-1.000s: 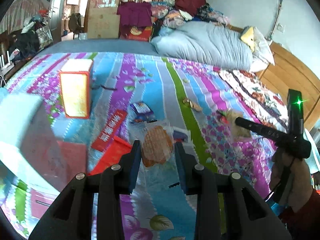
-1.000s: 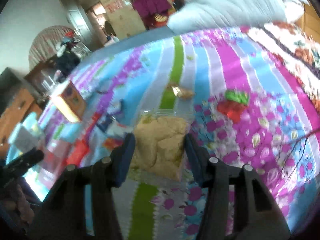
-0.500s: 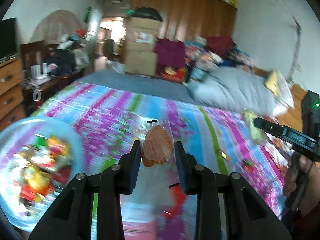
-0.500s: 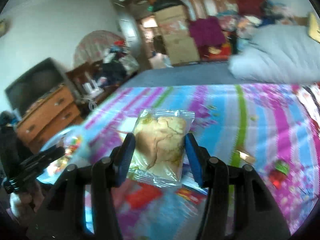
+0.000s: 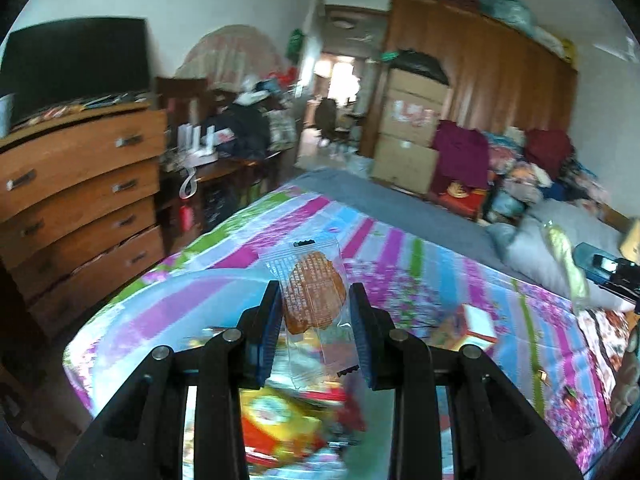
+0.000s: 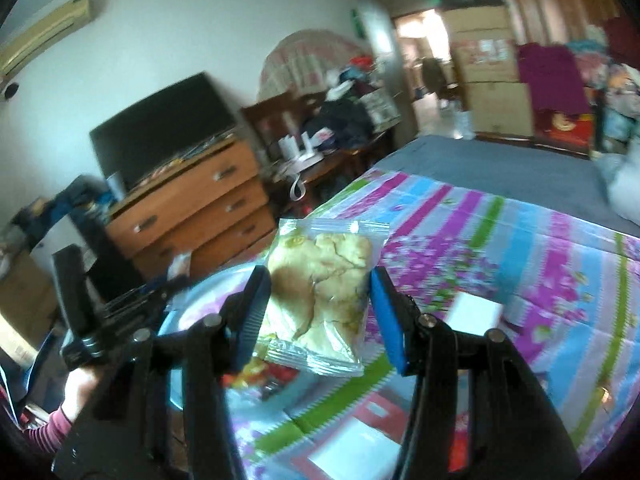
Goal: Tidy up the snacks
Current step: 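Carry both bags over the clear basin and open both tools to release them, then move both tools back over the bed toward the remaining packets, then grasp the white-and-blue packet with the right tool while the left tool grasps the red MILK bar, then carry both held packets over the clear basin, then lower both packets into the basin and open both tools to release them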
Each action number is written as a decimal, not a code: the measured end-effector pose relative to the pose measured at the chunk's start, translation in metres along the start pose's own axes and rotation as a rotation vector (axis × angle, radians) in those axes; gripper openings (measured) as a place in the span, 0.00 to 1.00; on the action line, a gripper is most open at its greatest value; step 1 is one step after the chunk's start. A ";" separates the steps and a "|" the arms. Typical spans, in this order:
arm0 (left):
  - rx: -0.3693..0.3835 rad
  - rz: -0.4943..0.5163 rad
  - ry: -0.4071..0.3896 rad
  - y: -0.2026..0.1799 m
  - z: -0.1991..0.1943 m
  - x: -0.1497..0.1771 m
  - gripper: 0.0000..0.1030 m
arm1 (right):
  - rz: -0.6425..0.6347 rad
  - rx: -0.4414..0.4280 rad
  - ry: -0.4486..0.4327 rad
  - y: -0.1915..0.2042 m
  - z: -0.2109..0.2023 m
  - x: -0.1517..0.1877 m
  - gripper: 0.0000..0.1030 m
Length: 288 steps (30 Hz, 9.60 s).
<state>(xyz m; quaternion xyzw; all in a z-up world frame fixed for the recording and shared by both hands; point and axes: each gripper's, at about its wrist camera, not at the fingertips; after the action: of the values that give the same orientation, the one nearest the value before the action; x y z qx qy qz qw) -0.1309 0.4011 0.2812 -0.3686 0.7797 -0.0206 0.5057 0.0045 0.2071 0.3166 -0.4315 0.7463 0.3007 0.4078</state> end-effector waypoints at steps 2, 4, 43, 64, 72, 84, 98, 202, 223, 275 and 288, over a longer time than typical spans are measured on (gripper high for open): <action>-0.031 -0.024 0.001 0.019 0.008 -0.005 0.33 | -0.015 -0.032 0.030 0.015 0.026 -0.009 0.51; -0.048 -0.045 0.006 0.033 0.014 -0.005 0.33 | -0.026 -0.057 0.055 0.027 0.040 -0.013 0.51; -0.167 -0.079 0.058 0.079 0.048 0.007 0.35 | -0.081 -0.125 0.223 0.081 0.133 -0.019 0.52; -0.223 -0.093 0.010 0.077 0.035 0.005 0.66 | -0.129 -0.117 0.068 0.093 0.067 -0.024 0.65; -0.092 0.019 -0.046 0.013 -0.017 0.026 0.66 | -0.112 0.037 -0.055 0.047 -0.047 0.039 0.75; 0.267 0.234 0.089 -0.148 -0.041 0.123 0.66 | 0.315 0.381 0.229 -0.196 -0.122 0.194 0.43; 0.204 0.260 0.091 -0.196 -0.016 0.146 0.66 | 0.151 0.170 0.576 -0.268 0.121 0.246 0.42; 0.363 0.303 0.149 -0.222 -0.036 0.162 0.23 | 0.101 0.404 0.104 -0.118 -0.178 0.181 0.30; -0.086 -0.009 0.022 0.011 0.000 0.028 0.23 | -0.123 0.022 0.095 0.019 0.002 0.022 0.30; -0.155 -0.061 0.073 0.060 0.029 0.026 0.23 | -0.155 -0.068 0.237 0.083 0.104 0.007 0.30; -0.157 -0.067 0.077 0.063 0.035 0.027 0.23 | -0.159 -0.071 0.242 0.089 0.107 0.008 0.30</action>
<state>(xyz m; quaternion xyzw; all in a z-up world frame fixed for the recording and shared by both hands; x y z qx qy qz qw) -0.1438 0.4429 0.2183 -0.4319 0.7851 0.0098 0.4439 -0.0396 0.3298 0.2660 -0.5365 0.7425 0.2395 0.3217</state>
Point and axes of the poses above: each gripper's, at about its wrist camera, not at the fingertips, and z roughly the way its jaws point, y to its left, x to its underside, and after that the axes turned 14 degrees about -z, right-handed
